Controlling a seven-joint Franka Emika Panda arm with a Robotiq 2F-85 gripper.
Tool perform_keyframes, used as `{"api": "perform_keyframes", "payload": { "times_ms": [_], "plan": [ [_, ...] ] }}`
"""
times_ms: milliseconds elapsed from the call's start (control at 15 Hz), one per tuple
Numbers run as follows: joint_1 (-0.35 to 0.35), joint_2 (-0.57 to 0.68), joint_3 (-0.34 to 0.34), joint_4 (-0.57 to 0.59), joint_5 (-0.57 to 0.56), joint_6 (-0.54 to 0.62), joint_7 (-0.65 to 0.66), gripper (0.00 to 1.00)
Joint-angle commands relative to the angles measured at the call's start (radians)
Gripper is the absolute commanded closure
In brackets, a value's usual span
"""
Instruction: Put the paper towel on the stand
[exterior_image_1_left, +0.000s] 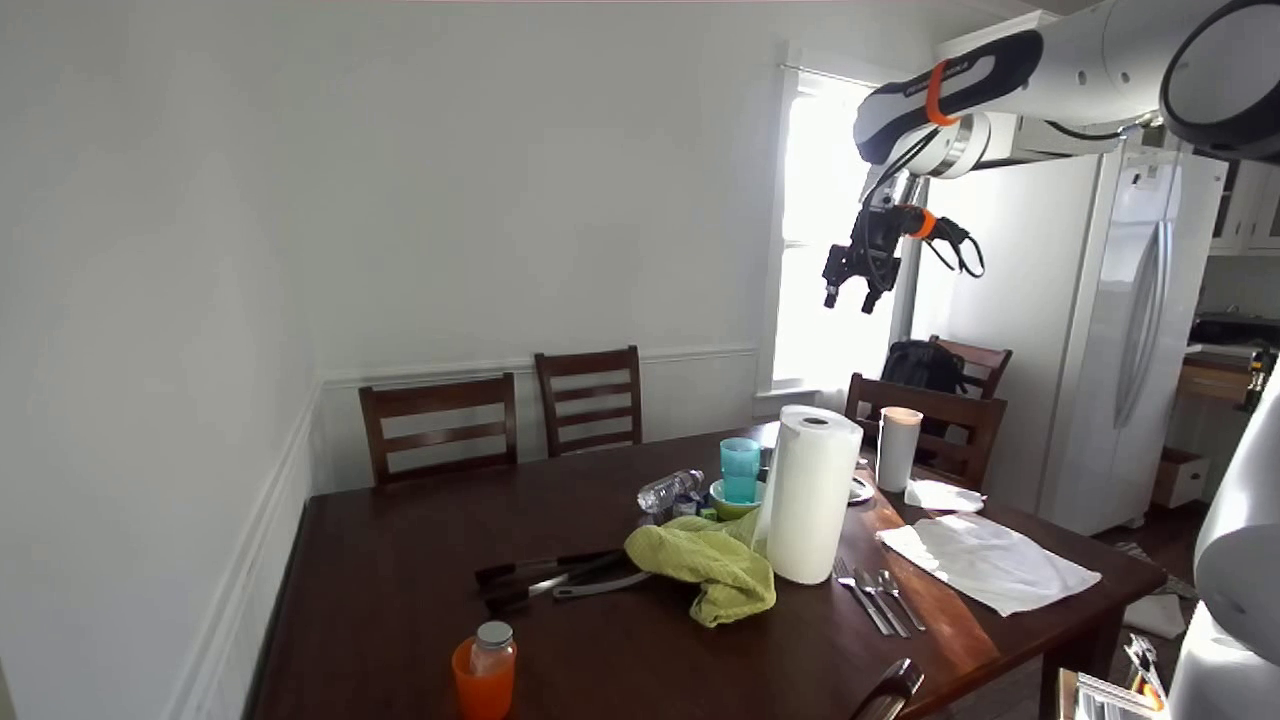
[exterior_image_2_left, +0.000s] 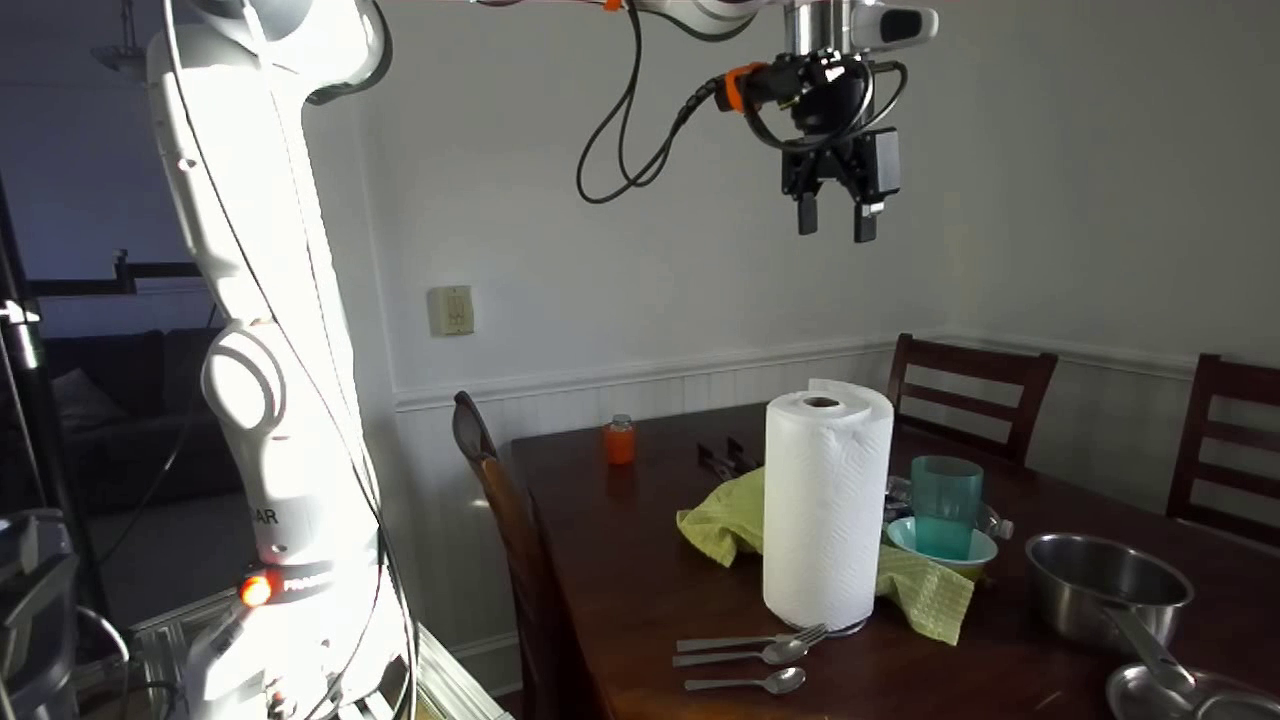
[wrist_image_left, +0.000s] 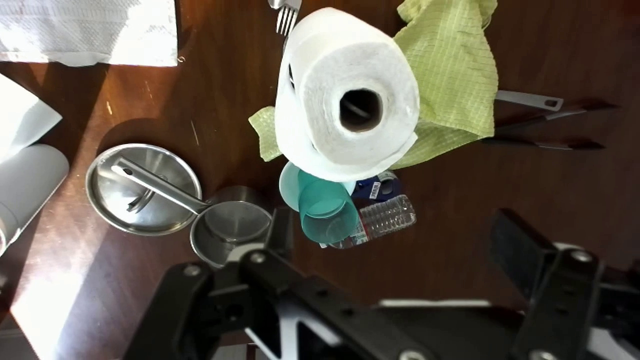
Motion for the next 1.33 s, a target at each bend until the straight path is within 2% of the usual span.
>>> {"api": "perform_keyframes", "payload": {
  "times_ms": [0, 67, 1267],
  "plan": [
    [-0.004, -0.092, 0.016, -0.052, -0.046, -0.046, 0.021, 0.0],
    [-0.004, -0.026, 0.006, 0.003, -0.011, -0.033, 0.0, 0.0],
    [-0.003, -0.021, 0.008, 0.003, -0.013, -0.035, 0.0, 0.0]
  ]
}}
